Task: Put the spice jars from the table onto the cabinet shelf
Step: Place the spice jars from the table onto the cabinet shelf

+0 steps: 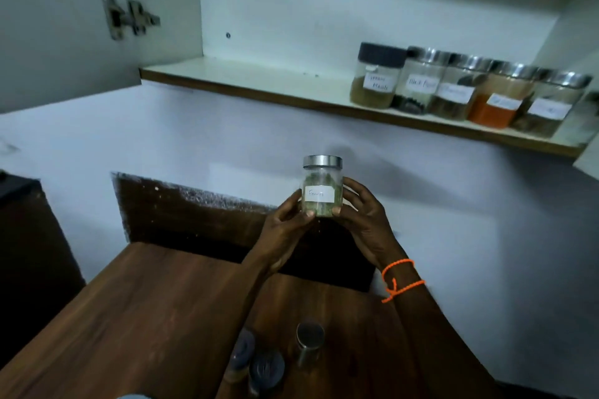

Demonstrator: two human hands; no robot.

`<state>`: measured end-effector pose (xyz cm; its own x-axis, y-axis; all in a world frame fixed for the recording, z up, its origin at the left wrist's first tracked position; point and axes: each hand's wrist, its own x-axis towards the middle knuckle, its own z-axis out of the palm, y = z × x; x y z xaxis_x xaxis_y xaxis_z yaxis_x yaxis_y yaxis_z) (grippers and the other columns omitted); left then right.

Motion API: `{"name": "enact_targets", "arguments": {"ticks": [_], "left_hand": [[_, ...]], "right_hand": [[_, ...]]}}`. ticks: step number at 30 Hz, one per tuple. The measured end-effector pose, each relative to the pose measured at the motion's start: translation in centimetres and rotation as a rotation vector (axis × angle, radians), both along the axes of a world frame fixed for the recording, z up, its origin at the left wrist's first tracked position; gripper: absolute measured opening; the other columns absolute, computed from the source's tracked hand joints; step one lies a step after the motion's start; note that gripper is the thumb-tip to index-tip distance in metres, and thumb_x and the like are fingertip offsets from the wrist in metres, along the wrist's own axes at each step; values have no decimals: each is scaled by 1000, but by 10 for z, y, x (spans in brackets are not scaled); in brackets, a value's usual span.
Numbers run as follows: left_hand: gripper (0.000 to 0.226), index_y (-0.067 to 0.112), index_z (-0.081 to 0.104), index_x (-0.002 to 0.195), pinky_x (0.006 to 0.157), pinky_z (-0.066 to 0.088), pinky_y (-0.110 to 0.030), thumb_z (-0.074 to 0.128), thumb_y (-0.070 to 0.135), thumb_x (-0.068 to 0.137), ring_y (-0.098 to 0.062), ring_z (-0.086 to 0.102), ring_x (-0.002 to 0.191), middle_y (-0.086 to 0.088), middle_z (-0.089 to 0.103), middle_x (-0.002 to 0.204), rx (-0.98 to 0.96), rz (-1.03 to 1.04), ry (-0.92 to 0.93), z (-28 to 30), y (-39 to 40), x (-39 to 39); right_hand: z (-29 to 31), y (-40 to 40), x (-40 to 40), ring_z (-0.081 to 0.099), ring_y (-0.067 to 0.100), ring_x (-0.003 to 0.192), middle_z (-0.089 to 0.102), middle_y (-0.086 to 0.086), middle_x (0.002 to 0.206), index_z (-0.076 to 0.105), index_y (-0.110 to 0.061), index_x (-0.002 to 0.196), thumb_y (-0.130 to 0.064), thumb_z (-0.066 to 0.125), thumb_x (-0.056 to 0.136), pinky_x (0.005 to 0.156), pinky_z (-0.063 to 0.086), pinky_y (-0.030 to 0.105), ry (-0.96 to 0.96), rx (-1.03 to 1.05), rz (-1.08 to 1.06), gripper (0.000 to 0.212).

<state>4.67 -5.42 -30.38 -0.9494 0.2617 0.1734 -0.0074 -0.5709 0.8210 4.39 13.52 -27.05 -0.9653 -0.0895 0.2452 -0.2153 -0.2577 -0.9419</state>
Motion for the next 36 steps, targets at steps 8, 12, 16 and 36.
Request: {"name": "enact_targets", "arguments": {"ticks": [8, 12, 16, 36], "left_hand": [[60, 8, 60, 141, 116, 40, -54, 81, 16, 85, -37, 59, 131, -17, 66, 136, -44, 66, 167, 59, -7, -13], [69, 11, 61, 140, 113, 45, -50, 87, 28, 78, -35, 61, 130, -16, 66, 137, -68, 94, 249, 81, -8, -16], [65, 10, 60, 141, 114, 43, -51, 82, 23, 81, -34, 61, 130, -15, 66, 137, -88, 120, 291, 92, -10, -19], [45, 30, 57, 142, 93, 54, -16, 67, 26, 98, -4, 67, 118, 11, 71, 128, -471, 556, 645, 198, -14, -58]], "right_hand": [[72, 3, -1, 72, 24, 112, 67, 8, 138, 62, -21, 134, -3, 85, 69, 84, 58, 32, 125, 51, 77, 71], [92, 2, -6, 69, 29, 118, 65, 10, 139, 58, -18, 138, 5, 80, 75, 87, 58, 37, 174, 51, 94, 71], [103, 2, -10, 64, 34, 125, 64, 10, 141, 54, -17, 142, 8, 76, 77, 97, 56, 45, 187, 67, 106, 72], [181, -31, -50, 71, 9, 107, 76, -13, 111, 73, -19, 127, -21, 73, 94, 91, 56, 23, 483, 468, -433, 33]]}}
